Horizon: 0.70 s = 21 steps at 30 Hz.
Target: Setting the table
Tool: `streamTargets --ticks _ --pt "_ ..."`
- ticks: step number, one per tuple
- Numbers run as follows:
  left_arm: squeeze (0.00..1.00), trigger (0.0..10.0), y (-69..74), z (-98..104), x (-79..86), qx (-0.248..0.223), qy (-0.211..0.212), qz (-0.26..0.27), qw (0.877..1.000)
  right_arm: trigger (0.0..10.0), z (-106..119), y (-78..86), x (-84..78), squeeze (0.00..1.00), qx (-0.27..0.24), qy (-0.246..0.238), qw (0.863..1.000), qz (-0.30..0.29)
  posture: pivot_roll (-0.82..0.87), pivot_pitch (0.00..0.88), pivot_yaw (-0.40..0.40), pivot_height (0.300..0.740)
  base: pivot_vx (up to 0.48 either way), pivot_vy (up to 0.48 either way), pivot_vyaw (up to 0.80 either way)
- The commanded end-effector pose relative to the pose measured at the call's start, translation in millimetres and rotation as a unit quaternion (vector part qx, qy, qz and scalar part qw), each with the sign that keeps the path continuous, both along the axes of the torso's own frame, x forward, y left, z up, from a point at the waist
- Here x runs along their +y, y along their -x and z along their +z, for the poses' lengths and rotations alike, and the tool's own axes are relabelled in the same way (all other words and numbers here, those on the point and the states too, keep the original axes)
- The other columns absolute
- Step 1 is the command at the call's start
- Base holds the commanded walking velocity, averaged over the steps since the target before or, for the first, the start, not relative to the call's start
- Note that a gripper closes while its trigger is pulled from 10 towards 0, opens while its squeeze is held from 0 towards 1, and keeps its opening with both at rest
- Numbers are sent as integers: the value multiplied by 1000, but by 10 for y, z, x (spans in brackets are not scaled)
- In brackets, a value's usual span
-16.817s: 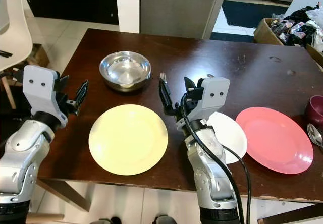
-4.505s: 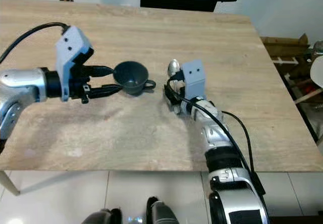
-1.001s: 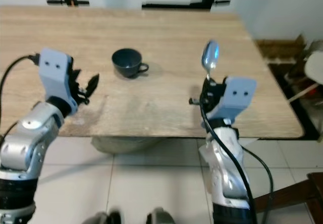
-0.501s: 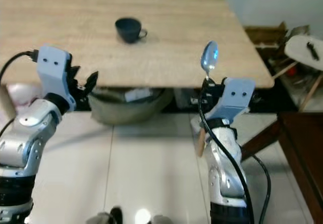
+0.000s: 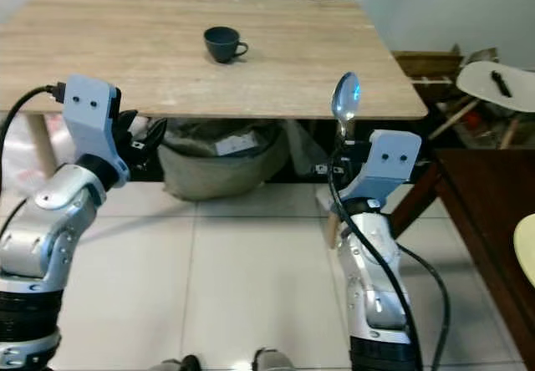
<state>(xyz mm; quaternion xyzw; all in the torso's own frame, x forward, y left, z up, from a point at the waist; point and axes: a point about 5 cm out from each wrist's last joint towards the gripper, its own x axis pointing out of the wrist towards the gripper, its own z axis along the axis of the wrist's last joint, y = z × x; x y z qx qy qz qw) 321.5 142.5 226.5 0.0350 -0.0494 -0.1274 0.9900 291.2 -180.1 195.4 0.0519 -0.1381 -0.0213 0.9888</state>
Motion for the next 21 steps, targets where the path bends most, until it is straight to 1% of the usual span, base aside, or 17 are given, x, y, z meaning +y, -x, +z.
streamTargets --ticks 1,2,21 --pt "0 10000 -11 -18 0 8 -1 1 1000 10000 -15 8 -21 0 2 -3 1000 -5 -107 56 47 740 0 0 0" --pt "0 10000 -12 -18 0 8 -1 1 1000 10000 -17 7 -19 0 2 -3 1000 -5 -107 56 47 740 0 0 0" --pt "0 10000 -26 -17 -20 9 -2 -2 1000 10000 -30 -3 -22 0 6 -10 1000 -2 -109 49 50 740 0 0 -800"
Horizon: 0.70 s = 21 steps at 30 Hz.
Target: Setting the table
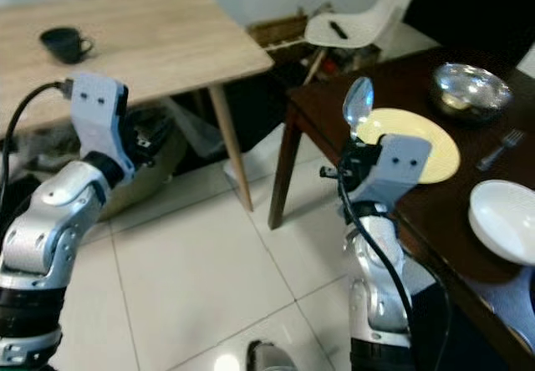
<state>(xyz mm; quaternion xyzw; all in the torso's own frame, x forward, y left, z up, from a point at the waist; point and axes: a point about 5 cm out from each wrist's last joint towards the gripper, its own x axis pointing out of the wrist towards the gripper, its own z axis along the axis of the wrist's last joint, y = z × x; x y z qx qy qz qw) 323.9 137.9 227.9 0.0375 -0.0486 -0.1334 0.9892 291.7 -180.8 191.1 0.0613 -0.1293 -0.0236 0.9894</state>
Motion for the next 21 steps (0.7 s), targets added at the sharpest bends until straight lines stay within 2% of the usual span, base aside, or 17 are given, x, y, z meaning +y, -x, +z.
streamTargets --ticks 1,21 --pt "0 10000 -2 -30 27 8 1 3 1000 10000 14 3 -13 0 -3 0 1000 -2 -109 49 53 740 0 0 -800" --pt "0 10000 -9 -25 28 8 0 4 1000 10000 -1 5 -4 0 0 -1 1000 -2 -107 53 57 740 0 0 -800"
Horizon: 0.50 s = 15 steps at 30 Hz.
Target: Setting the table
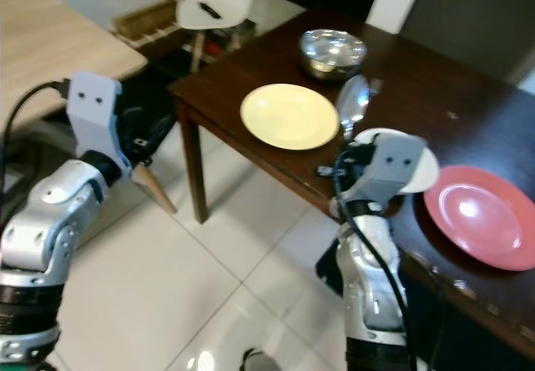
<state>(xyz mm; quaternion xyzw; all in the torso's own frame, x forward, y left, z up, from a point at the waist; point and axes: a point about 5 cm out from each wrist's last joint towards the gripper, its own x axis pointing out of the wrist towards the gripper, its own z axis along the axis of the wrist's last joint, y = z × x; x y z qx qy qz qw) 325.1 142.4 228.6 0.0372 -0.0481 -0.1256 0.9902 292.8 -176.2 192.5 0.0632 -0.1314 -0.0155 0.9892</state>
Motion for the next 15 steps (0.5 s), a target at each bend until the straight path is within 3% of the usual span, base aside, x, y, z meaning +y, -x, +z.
streamTargets --ticks 1,15 --pt "0 10000 3 -31 -18 8 0 -3 1000 10000 -15 16 -50 0 2 -1 1000 -10 -107 53 57 740 0 0 -800" --pt "0 10000 -7 15 -8 -3 15 4 1000 10000 -19 8 -41 0 3 -3 1000 -9 -106 54 58 740 0 0 -800"
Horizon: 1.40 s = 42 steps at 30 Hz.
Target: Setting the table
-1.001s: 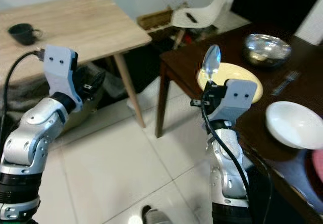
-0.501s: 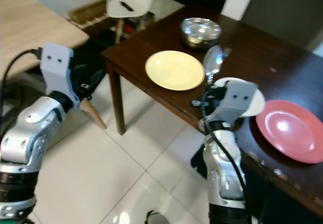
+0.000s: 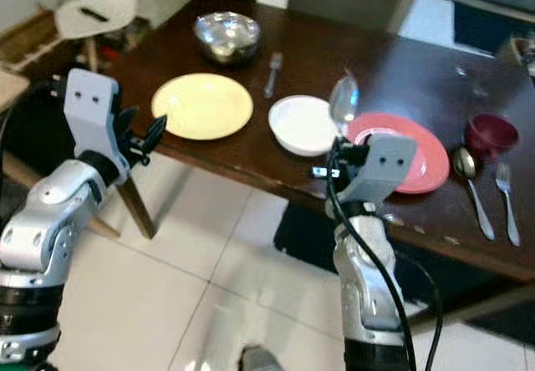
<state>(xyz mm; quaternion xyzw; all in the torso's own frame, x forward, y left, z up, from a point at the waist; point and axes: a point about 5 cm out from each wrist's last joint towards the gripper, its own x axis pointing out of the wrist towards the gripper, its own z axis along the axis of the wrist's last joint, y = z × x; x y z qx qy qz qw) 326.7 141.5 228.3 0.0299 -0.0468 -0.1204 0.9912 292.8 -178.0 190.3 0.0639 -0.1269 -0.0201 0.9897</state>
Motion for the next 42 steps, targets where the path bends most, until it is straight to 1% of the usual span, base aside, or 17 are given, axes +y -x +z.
streamTargets --ticks 1,2,4,5,7,8,9,10,11,13,14,19,24,30,42 --pt "0 10000 8 17 1 -5 8 -1 1000 10000 3 8 -23 0 -2 -2 1000 -4 -106 54 58 740 0 0 -800" --pt "0 10000 7 23 2 -6 8 0 1000 10000 4 7 -18 0 -3 -3 1000 -2 -106 54 58 740 0 0 0" --pt "0 10000 -5 34 15 -13 2 10 1000 10000 34 4 35 0 -8 -5 1000 24 -107 53 60 740 0 0 0" --pt "0 10000 -5 34 15 -13 2 10 1000 10000 34 4 35 0 -8 -5 1000 24 -107 53 60 740 0 0 0" --pt "0 10000 -29 55 49 -28 -9 36 999 10000 116 16 146 0 -27 -16 996 83 -108 53 61 740 0 0 0" --pt "0 10000 -45 67 75 -37 -19 55 998 10000 171 37 230 0 -37 -22 991 127 -110 53 63 740 0 0 0" --pt "0 10000 -45 67 75 -37 -19 55 998 10000 171 37 230 0 -37 -22 991 127 -110 53 63 740 0 0 0" --pt "0 10000 -54 74 92 -43 -26 68 996 10000 207 54 285 0 -44 -25 986 156 -110 53 63 740 0 0 0" --pt "0 10000 -54 74 92 -43 -26 68 996 10000 207 54 285 0 -44 -25 986 156 -110 53 63 740 0 0 0" --pt "0 10000 -79 93 133 -52 -32 94 994 10000 274 80 408 0 -54 -25 977 207 -111 51 63 740 356 0 0" --pt "0 10000 -89 103 150 -55 -32 105 992 10000 295 81 449 0 -56 -29 973 221 -111 51 63 740 420 0 0" --pt "0 10000 -100 119 165 -61 -38 114 991 10000 323 63 505 0 -60 -36 969 237 -107 51 63 740 449 0 0" --pt "0 10000 -103 110 146 -65 -39 112 991 10000 335 55 500 0 -61 -37 967 243 -108 50 64 740 472 0 0" --pt "0 10000 -109 108 126 -68 -40 109 991 10000 319 39 459 0 -55 -36 970 233 -108 50 63 740 449 0 0" --pt "0 10000 -121 105 106 -70 -40 104 991 10000 298 6 421 0 -47 -34 973 224 -109 48 64 740 434 0 -739"
